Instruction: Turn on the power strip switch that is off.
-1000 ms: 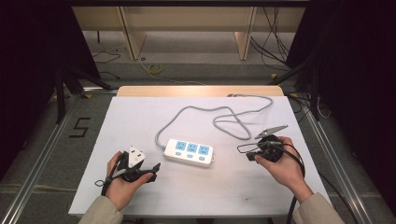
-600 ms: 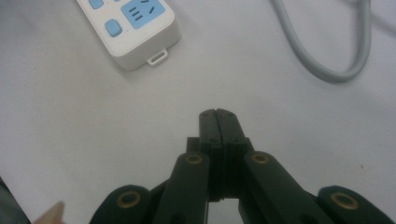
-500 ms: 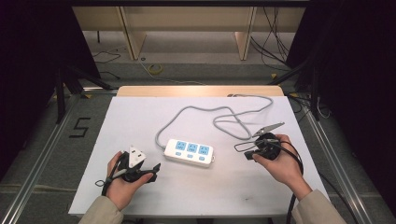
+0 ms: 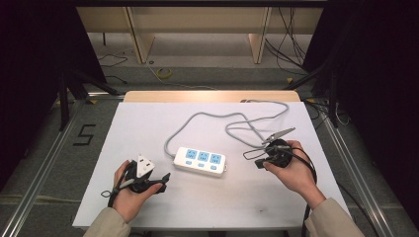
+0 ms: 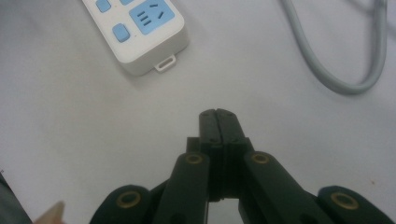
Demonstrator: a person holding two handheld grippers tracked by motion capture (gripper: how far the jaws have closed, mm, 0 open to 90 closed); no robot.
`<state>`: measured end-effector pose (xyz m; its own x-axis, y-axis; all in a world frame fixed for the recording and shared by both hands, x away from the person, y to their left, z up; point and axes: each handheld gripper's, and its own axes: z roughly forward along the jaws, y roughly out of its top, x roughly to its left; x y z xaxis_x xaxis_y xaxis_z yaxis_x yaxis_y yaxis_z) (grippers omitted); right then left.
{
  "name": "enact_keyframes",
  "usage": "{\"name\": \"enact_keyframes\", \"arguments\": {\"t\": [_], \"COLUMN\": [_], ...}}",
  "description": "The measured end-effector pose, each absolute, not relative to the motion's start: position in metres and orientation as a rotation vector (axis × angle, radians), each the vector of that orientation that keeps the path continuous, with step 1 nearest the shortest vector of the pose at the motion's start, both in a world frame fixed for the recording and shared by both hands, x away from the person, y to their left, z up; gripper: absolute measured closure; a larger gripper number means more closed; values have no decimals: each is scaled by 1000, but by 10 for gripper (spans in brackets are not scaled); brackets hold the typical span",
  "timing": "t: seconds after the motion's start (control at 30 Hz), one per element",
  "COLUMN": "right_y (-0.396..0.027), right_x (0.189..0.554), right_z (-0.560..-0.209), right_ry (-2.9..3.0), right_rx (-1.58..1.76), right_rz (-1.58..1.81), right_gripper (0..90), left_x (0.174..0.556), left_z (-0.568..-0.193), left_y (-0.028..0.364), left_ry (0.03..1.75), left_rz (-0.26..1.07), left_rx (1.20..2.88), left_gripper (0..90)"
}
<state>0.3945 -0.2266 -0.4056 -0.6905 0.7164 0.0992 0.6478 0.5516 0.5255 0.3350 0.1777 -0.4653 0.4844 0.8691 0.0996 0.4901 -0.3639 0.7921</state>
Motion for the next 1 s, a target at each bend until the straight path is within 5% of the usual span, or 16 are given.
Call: {"name": "enact_keyframes", "arguments": {"t": [1.0], "right_y": [-211], "right_x": [405], "right_z": [-395], "right_ry": [2687], "right_rx": [1137], "right_rz": [805], "right_gripper": [900], "left_x": [335], "left_z": [-465], "left_y": [177], "left_ry": [1115], "left_rz": [678], "left_rx": [2016], "left_gripper": [202]}}
